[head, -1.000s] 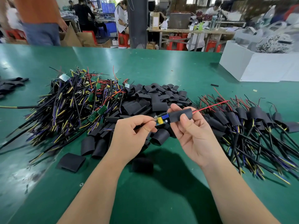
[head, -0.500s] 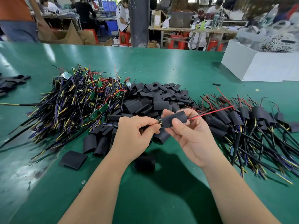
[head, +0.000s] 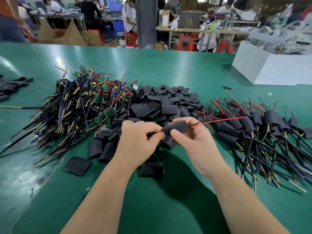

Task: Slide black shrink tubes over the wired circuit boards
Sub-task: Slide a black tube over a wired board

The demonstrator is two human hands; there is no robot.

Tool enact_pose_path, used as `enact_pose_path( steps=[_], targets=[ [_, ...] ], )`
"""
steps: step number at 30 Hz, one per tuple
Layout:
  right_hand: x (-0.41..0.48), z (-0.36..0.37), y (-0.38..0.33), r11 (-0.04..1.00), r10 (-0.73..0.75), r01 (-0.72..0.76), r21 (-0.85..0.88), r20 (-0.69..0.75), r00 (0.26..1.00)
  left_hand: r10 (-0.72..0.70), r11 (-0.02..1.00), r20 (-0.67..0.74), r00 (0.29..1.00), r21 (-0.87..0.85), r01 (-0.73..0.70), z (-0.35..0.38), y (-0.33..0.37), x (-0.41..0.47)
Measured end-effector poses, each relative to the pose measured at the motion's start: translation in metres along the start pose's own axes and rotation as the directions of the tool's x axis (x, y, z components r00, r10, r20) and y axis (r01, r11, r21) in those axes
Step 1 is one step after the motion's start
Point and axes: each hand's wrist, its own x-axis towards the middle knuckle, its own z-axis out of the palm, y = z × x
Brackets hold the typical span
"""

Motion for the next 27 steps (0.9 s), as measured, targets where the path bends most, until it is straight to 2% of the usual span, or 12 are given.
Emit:
enact_pose_path(
  steps=[3,6,9,12,15,16,18,20,21,22,24,27],
  targets=[
    [-0.001,0.005,0.003,0.990,0.023,-0.021,-0.141,0.011,1.000,-0.019,0.999,-0.006,1.000,0.041,0.019,0.000,-0.001,0.000],
    [-0.002,0.009,0.002,0.991,0.014,-0.014,-0.134,0.001,1.000,-0.035,0.999,-0.054,0.998,0.006,0.035,-0.001,0.002,0.000],
    [-0.002,0.015,0.003,0.997,0.054,-0.053,0.058,-0.015,0.998,-0.058,0.997,-0.009,0.998,-0.056,0.058,-0.002,0.006,0.001],
    [0.001,0.017,-0.004,0.909,0.141,-0.084,0.408,-0.112,0.984,-0.040,0.993,0.029,0.999,-0.110,0.043,-0.003,0.007,0.000],
    [0.011,0.001,-0.018,0.881,0.167,0.032,0.471,-0.374,0.912,-0.028,0.990,-0.046,0.999,-0.138,0.022,-0.010,0.007,0.003],
    [0.014,-0.010,-0.024,0.910,0.101,0.125,0.395,-0.503,0.858,-0.033,0.994,-0.110,0.993,-0.110,0.021,-0.013,0.003,0.004],
    [0.015,-0.036,-0.037,0.958,-0.148,0.278,0.074,-0.702,0.697,-0.083,0.995,-0.262,0.962,0.022,0.092,-0.020,-0.008,0.008],
    [0.013,-0.061,-0.047,0.917,-0.398,0.252,-0.308,-0.720,0.568,-0.231,0.929,-0.377,0.897,0.189,0.319,-0.025,-0.023,0.009],
    [0.012,-0.071,-0.050,0.871,-0.472,0.165,-0.463,-0.694,0.543,-0.333,0.861,-0.395,0.856,0.242,0.447,-0.027,-0.031,0.009],
    [0.012,-0.079,-0.049,0.804,-0.511,0.039,-0.593,-0.655,0.557,-0.436,0.785,-0.378,0.816,0.284,0.551,-0.029,-0.038,0.009],
    [0.012,-0.090,-0.043,0.591,-0.500,-0.211,-0.779,-0.559,0.662,-0.578,0.652,-0.304,0.758,0.387,0.652,-0.031,-0.050,0.007],
    [0.015,-0.087,-0.030,0.377,-0.311,-0.420,-0.825,-0.540,0.782,-0.612,0.592,-0.277,0.741,0.461,0.661,-0.035,-0.062,0.005]
  ],
)
